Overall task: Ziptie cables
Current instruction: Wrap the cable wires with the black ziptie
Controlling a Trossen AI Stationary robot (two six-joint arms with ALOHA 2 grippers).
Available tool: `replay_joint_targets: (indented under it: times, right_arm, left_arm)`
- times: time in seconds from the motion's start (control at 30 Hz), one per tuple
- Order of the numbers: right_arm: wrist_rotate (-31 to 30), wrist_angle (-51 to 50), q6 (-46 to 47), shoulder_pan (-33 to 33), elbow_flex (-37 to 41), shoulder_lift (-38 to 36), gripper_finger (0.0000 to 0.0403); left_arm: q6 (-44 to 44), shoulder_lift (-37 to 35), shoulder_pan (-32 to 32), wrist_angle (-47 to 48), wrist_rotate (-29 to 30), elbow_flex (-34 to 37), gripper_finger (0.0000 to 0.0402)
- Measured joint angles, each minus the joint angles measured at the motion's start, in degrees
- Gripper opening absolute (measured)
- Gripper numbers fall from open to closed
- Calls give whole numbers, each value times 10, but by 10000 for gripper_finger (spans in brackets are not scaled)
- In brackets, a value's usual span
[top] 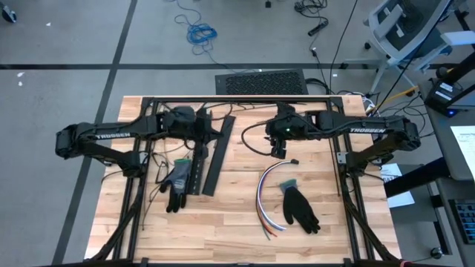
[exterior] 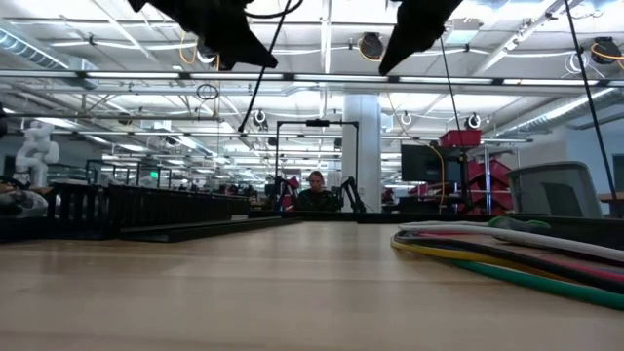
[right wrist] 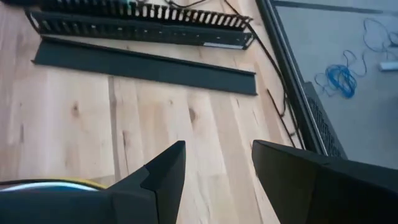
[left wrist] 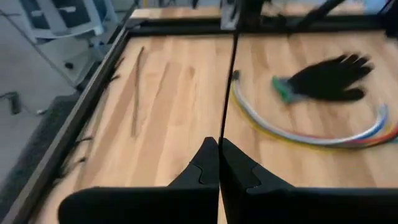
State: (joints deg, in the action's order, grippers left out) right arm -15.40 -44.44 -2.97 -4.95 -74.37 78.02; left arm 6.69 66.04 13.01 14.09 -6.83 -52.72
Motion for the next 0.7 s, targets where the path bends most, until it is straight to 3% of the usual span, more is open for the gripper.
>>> replay_joint_targets:
  times: [0.1, 0.2, 0.3, 0.4, 0.47, 0.53, 0.7]
  right_arm:
    - [-16, -10, 20, -3, 0, -18, 180]
    - [-28, -6, 46, -3, 0, -35, 180]
    - [-26, 26, 68, -3, 0, -42, 180]
    - [-9, 108, 85, 0, 29, -44, 180]
    - [55, 199, 99, -1, 67, -46, 180]
    - [131, 293, 121, -2, 112, -46, 180]
    - [241, 476, 217, -4, 202, -46, 180]
  left_arm:
    - [-52, -13, -16, -101, 14, 62, 0]
    - [-118, -15, -31, -280, 47, 143, 0]
    - [-172, 1, -38, -476, 75, 212, 0]
    - [-200, 25, -38, -599, 77, 233, 0]
    - [-207, 30, -34, -657, 33, 229, 0]
    - [-232, 30, -25, -713, -56, 224, 0]
    - [-404, 31, 3, -810, -251, 223, 0]
